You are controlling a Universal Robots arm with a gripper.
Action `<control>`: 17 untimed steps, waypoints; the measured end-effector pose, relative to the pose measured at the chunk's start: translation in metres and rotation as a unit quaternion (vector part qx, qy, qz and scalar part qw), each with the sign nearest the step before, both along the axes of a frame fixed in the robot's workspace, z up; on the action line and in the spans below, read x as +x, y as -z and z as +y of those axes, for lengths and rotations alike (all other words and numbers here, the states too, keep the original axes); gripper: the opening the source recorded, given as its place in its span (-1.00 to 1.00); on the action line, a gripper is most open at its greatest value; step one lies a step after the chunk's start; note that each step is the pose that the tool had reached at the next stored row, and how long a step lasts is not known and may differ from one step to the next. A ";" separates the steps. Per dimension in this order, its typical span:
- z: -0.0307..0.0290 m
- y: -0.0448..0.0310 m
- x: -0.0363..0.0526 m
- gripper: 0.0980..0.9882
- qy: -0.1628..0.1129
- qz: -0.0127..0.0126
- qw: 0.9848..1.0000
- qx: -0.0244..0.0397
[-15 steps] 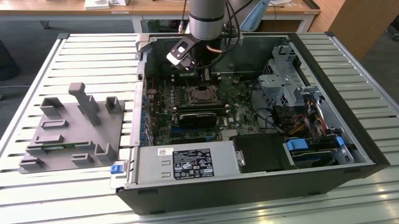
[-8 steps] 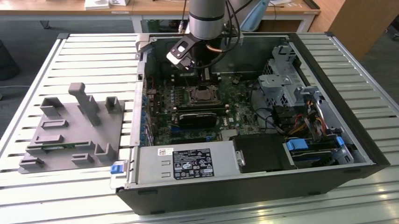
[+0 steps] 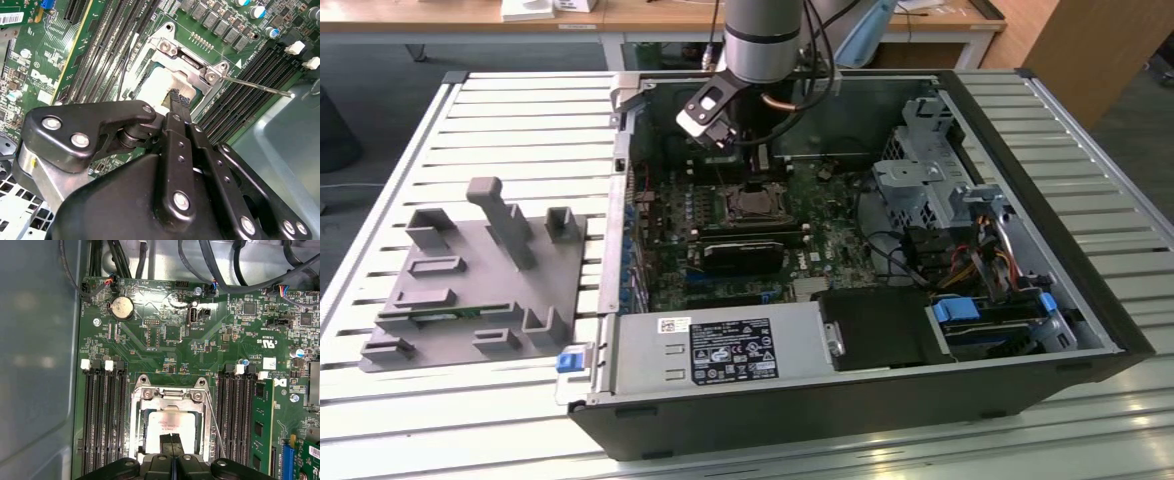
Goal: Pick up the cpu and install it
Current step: 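Install the first cpu locking lever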
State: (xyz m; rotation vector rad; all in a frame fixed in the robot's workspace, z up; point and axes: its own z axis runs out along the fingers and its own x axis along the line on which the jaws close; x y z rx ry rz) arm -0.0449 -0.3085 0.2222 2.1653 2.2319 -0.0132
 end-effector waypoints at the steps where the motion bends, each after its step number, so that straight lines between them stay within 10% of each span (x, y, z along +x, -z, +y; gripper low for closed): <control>1: 0.0000 -0.0002 0.0000 -0.98 0.000 0.000 1.000 0.000; 17: 0.0000 -0.0039 0.0000 -0.98 0.000 0.000 1.000 0.000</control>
